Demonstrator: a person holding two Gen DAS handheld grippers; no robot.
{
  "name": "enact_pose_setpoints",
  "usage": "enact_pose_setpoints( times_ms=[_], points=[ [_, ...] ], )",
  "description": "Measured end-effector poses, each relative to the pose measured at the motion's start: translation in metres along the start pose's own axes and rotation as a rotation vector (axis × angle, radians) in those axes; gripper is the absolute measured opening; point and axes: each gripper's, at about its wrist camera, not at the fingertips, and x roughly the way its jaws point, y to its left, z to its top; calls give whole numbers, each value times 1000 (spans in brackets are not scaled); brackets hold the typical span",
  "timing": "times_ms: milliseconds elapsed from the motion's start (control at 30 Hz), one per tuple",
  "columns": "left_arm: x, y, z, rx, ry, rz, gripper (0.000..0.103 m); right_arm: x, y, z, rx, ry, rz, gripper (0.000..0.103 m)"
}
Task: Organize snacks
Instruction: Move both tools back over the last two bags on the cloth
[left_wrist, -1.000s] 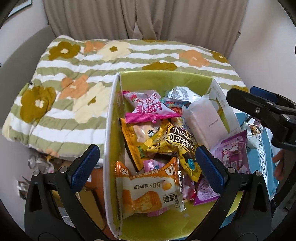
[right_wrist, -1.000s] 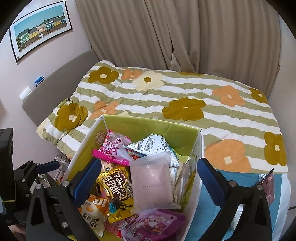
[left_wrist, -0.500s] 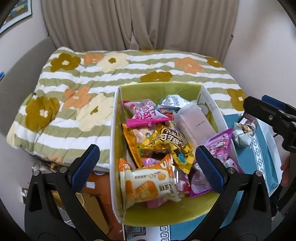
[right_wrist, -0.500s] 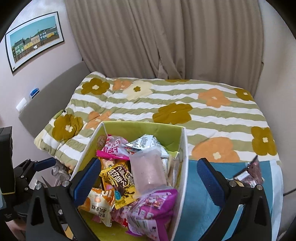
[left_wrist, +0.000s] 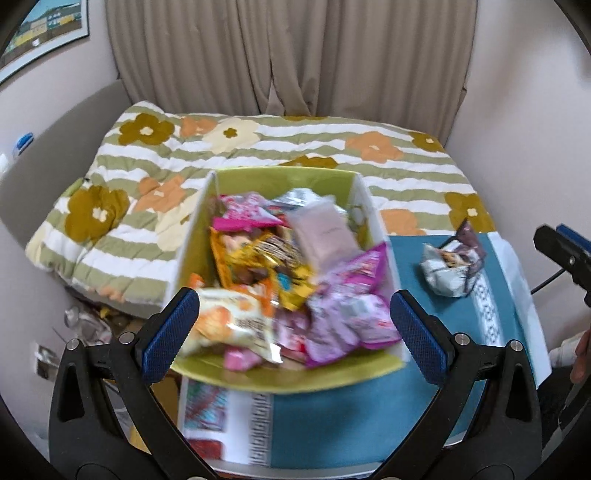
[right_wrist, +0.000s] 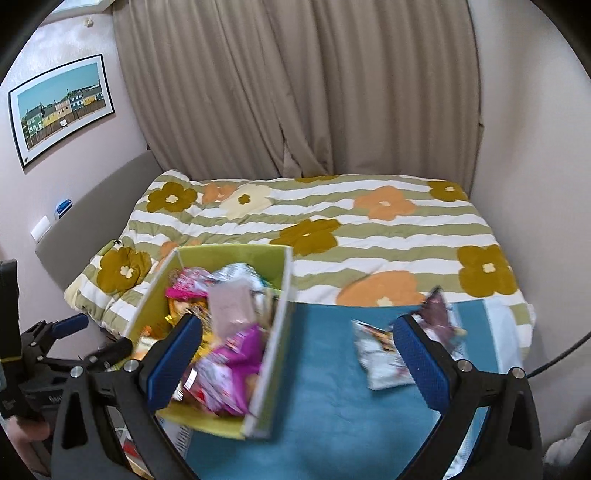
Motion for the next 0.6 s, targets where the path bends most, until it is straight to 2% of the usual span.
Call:
enact_pose_setpoints(
  times_ms=[367,600],
  points=[
    [-6,-114,-35,-24,-22,-50,102,-44,-104,-39,-6,5,-7,103],
    [28,-180,-35,6,42,-98,102,-35,-162,-45,16,22,10,103]
  ],
)
